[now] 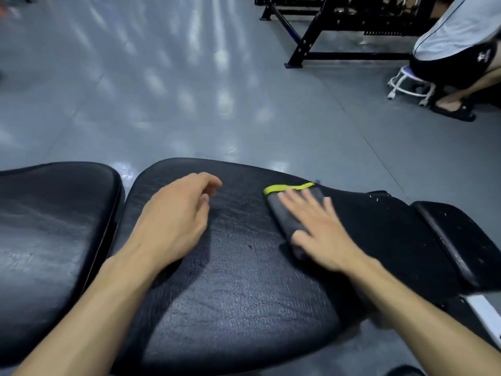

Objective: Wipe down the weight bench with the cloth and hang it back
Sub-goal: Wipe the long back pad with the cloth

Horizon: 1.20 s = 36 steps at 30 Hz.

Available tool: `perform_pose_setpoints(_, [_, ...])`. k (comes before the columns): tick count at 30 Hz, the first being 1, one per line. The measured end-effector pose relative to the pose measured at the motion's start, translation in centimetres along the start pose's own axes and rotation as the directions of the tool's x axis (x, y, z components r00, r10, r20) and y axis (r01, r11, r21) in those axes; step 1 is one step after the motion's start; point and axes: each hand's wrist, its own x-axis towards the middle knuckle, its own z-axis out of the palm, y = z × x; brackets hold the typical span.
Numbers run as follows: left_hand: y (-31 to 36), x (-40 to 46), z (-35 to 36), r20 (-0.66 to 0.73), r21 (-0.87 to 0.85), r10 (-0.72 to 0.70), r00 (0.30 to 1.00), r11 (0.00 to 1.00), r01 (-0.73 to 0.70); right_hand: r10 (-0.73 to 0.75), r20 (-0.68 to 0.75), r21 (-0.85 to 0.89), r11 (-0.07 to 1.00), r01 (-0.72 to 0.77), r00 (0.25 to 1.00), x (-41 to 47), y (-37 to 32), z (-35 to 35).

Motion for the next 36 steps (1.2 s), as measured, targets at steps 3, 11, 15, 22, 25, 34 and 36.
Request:
perform_pose_setpoints(3, [-0.8,-0.6,-0.8,-0.017,-0.030,-0.008,1.000,1.000,0.008,0.372,-0.015,0.036,0.928,-0.371,0.928,2.5,3.7,-1.1])
perform_pose_setpoints(11, [-3.5,-3.1,-3.4,-0.107,-0.090,-0.084,0.991,0.993,0.075,0.437,-0.054,0.283,0.869,-0.406,0.898,9.2,-1.2,-1.5])
perform_pose_setpoints(15, [-3.3,-3.6,-3.9,-0.200,-0.141,-0.079,0.977,0.989,0.051,0.036,-0.071,0.264,0.964,-0.016,0.997,11.4,-13.2,-0.5])
perform_pose_setpoints(22, [-2.6,-3.4,-4.1,-0.307,-0.182,-0.074,0.949,0.983,0.018,-0.559,-0.010,0.185,0.814,0.551,0.829,3.0,-16.3,2.6])
perform_pose_setpoints(25, [-2.8,-4.4,-4.1,-0.262,-0.158,-0.054,0.964,0.987,0.013,-0.234,-0.033,0.145,0.961,0.236,0.972,5.0,-8.9,-0.5])
perform_pose_setpoints(34, [0.0,-4.8,-2.1,-0.135,-0.149,-0.003,0.991,0.989,-0.017,-0.342,-0.053,0.207,0.915,0.345,0.938,-3.5,-13.6,3.3])
perform_pose_setpoints(36, [1.5,-4.5,-1.2,-0.109,-0.150,0.024,0.994,0.988,-0.040,-0.381,-0.040,0.190,0.905,0.381,0.924,-7.1,-11.8,3.1])
